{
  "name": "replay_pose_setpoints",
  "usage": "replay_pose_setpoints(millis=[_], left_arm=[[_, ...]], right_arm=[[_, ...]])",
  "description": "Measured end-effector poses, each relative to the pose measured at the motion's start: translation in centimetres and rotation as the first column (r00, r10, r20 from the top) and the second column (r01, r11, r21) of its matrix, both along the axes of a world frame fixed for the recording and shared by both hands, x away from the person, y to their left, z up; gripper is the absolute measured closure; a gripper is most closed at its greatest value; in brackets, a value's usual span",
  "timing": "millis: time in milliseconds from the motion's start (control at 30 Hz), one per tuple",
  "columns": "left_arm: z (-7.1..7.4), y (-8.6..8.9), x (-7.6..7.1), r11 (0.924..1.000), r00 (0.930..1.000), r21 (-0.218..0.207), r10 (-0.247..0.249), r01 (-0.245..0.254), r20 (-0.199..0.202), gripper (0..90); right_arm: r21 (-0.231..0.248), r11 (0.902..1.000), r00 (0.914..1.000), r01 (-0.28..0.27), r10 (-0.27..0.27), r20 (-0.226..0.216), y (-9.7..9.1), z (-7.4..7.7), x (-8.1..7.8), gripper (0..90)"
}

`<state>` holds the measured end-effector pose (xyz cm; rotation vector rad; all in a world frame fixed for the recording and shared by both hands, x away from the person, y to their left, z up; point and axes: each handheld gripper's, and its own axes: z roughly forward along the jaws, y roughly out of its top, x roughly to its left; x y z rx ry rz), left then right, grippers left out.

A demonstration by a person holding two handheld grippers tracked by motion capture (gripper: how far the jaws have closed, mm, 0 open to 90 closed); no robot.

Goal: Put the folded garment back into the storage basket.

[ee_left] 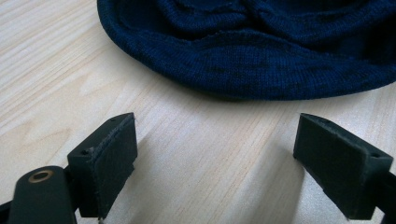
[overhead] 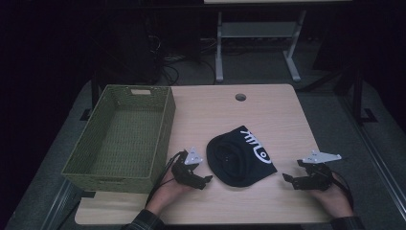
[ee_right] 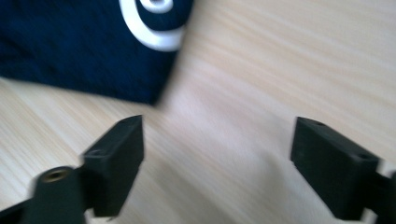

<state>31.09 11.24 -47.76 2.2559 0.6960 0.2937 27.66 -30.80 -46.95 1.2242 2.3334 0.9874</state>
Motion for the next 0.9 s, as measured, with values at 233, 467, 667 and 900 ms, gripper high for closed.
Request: replay_pose_setpoints(millis=[233, 467, 667, 900], left_arm=[[0.4, -0.2, 0.2, 0.9991, 0.9997, 0.042, 0.003, -0.002, -0.023, 12.9], [1.4, -0.5, 0.0, 0.999, 0.9994, 0.044, -0.001, 0.002, -0.034, 13.0], [2.9, -0.9, 0.1, 0.9986, 0.9986, 0.048, -0.017, 0.02, -0.049, 13.0], [5.1, -1.8, 0.9, 0.9965, 0.9974, 0.063, -0.052, 0.055, -0.049, 13.2]], right_arm=[[0.009, 0.9998, 0.9998, 0.017, -0.017, -0.014, -0.6, -1.0, -0.1, 11.4], [0.002, 0.9999, 0.9999, 0.01, -0.01, 0.009, -0.4, -1.3, -0.1, 6.4], [0.001, 0.9999, 0.9999, 0.01, -0.01, 0.009, -0.4, -1.3, -0.1, 6.4], [0.002, 0.9999, 0.9999, 0.012, -0.012, 0.005, -0.4, -1.3, -0.2, 6.3]])
